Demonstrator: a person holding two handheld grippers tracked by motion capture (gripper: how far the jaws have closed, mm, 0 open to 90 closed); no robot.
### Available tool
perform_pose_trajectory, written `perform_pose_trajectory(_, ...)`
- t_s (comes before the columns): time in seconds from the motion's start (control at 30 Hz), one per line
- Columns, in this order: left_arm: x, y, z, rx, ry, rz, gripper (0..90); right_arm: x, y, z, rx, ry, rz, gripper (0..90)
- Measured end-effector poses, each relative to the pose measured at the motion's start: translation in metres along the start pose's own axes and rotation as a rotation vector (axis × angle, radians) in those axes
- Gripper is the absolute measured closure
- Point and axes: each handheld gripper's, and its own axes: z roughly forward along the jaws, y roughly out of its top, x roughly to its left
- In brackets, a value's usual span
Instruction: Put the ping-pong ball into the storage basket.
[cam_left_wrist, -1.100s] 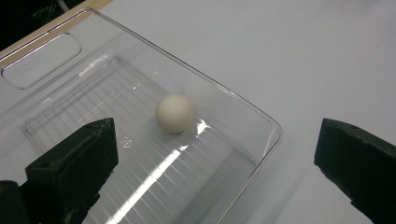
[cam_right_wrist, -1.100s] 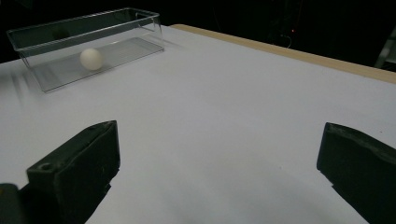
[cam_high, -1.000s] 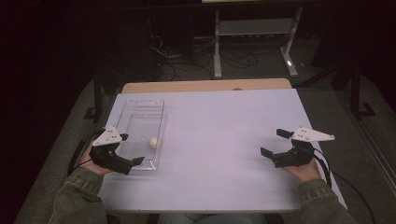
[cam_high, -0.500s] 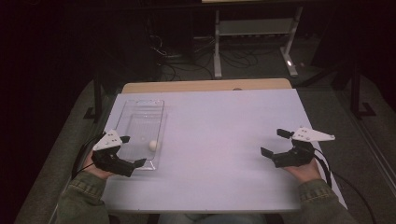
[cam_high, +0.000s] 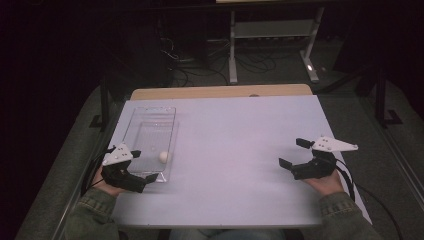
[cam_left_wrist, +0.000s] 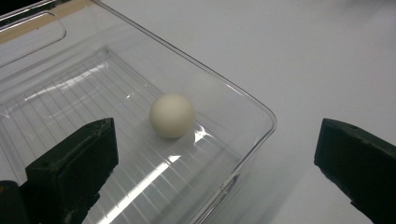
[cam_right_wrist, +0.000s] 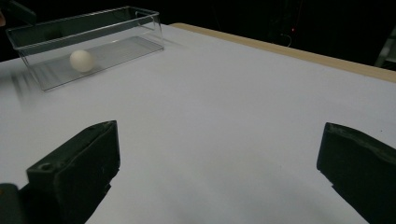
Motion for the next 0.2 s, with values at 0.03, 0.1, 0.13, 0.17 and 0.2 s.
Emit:
perform_pose_trajectory(0.03, 0.0000, 0.0002, -0.0003, 0.000, 0.003, 0.001, 0.0, 0.0000, 0.0000, 0.0000, 0.000, 0.000, 0.000, 0.0)
perform_pose_trajectory(0.1, 0.0000, 0.0006, -0.0008, -0.005, 0.003, 0.003, 0.0, -0.0001, -0.0001, 0.0001, 0.000, 0.002, 0.000, 0.0)
perform_pose_trajectory(0.13, -0.0001, 0.0009, -0.0011, -0.006, 0.002, 0.002, 0.0, -0.0001, -0.0001, 0.0000, 0.000, 0.003, -0.001, 0.0)
perform_pose_trajectory(0.17, -0.0002, 0.0010, -0.0013, -0.008, 0.004, 0.003, 0.0, -0.0001, -0.0002, -0.0001, 0.000, 0.005, 0.000, 0.0)
perform_pose_trajectory(0.2, -0.0002, 0.0011, -0.0016, -0.008, 0.003, 0.004, 0.0, 0.0000, -0.0002, -0.0003, 0.000, 0.004, 0.000, 0.0)
